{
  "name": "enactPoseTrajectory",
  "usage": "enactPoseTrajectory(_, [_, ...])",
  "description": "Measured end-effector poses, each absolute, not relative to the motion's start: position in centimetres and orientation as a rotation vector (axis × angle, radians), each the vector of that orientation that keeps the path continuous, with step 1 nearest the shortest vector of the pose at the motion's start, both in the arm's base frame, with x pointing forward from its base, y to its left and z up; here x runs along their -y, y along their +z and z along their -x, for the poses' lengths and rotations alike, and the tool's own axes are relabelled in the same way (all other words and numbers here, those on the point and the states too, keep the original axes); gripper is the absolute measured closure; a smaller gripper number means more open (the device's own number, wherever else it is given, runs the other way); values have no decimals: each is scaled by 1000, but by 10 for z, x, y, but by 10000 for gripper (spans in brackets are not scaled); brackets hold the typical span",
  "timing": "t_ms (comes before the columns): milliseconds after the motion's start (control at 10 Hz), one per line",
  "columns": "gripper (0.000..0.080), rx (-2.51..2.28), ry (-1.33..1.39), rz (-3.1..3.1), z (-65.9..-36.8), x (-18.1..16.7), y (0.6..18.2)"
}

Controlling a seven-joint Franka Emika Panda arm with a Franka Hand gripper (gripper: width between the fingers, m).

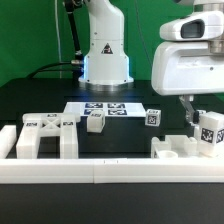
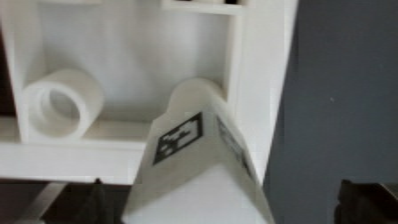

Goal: Assemble chair

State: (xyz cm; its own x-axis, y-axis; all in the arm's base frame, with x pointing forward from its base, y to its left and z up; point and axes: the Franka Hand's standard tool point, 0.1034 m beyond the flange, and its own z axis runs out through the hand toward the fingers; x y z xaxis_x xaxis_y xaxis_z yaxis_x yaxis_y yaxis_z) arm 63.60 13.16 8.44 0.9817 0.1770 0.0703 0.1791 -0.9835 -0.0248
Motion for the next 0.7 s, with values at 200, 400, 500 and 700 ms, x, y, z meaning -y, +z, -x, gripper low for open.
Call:
enactPoseTrajectory(200, [151, 485, -109, 3080, -636, -129, 84])
enactPoseTrajectory(400, [151, 663, -110, 3054, -637, -128, 84])
enactPoseTrajectory(500, [151, 752, -109, 3037, -637, -126, 84])
enactPoseTrajectory(700, [401, 763, -109, 3034, -637, -125, 83])
